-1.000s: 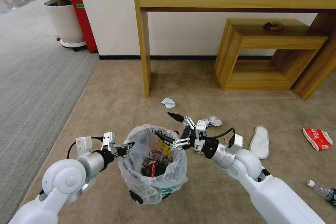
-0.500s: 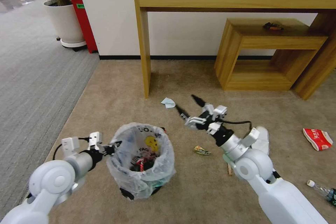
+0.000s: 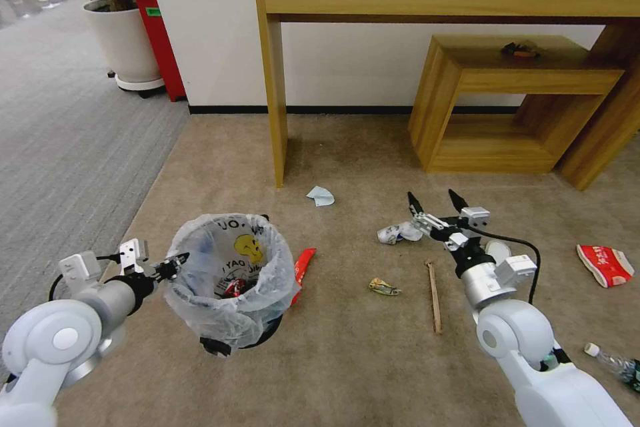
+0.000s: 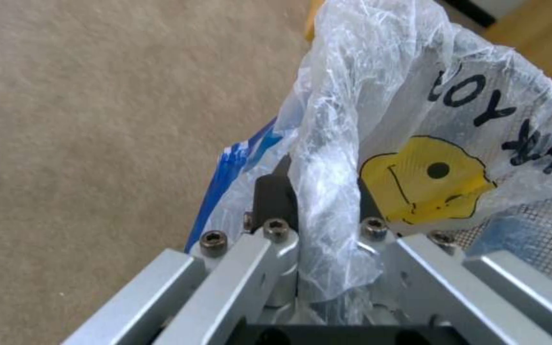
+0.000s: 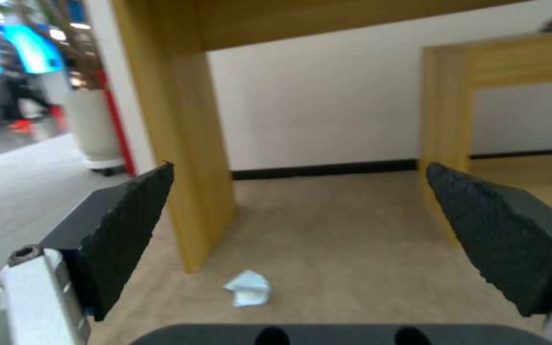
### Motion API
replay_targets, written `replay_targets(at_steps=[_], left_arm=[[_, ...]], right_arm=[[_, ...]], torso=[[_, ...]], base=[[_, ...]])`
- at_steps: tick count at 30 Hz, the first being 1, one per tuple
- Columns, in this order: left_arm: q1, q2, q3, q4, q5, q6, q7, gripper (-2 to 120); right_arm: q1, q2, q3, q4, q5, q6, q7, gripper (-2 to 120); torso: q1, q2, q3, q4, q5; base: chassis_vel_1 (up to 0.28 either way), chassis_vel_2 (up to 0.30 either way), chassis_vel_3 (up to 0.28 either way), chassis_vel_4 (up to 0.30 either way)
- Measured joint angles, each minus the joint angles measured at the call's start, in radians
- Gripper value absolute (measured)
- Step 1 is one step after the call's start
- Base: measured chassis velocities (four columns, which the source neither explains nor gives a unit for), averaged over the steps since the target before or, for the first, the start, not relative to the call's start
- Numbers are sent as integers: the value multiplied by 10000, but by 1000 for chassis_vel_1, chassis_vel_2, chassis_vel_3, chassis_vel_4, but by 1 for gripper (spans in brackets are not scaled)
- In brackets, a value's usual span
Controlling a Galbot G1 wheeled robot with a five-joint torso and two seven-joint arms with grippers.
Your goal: Pick up the trash bin and place the garbage on the floor into it.
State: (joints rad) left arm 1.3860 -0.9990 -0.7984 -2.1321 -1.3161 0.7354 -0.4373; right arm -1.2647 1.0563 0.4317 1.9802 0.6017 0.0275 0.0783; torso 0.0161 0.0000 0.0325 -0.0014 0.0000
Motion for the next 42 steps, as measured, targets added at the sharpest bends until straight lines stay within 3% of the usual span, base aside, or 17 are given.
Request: replay_targets(at_steps=[9,17,42], left_arm=[[91,-272,-1259,159,-208,-2,37,3],[56,-347,-1665,251,-408,-1,-67,3],[14,-352,-1470,359,-438,1,24,3]], right_arm=[[-596,358,482,40,-374,-263,613,100],[-655,356,333,110,-388,-172,597,100],[-505,378,119,-320,-398,341,369,100]], torso=[[0,0,0,0,1],[0,0,0,0,0],[1,0,0,0,0]], base=[[0,0,0,0],[0,0,0,0],[0,0,0,0]])
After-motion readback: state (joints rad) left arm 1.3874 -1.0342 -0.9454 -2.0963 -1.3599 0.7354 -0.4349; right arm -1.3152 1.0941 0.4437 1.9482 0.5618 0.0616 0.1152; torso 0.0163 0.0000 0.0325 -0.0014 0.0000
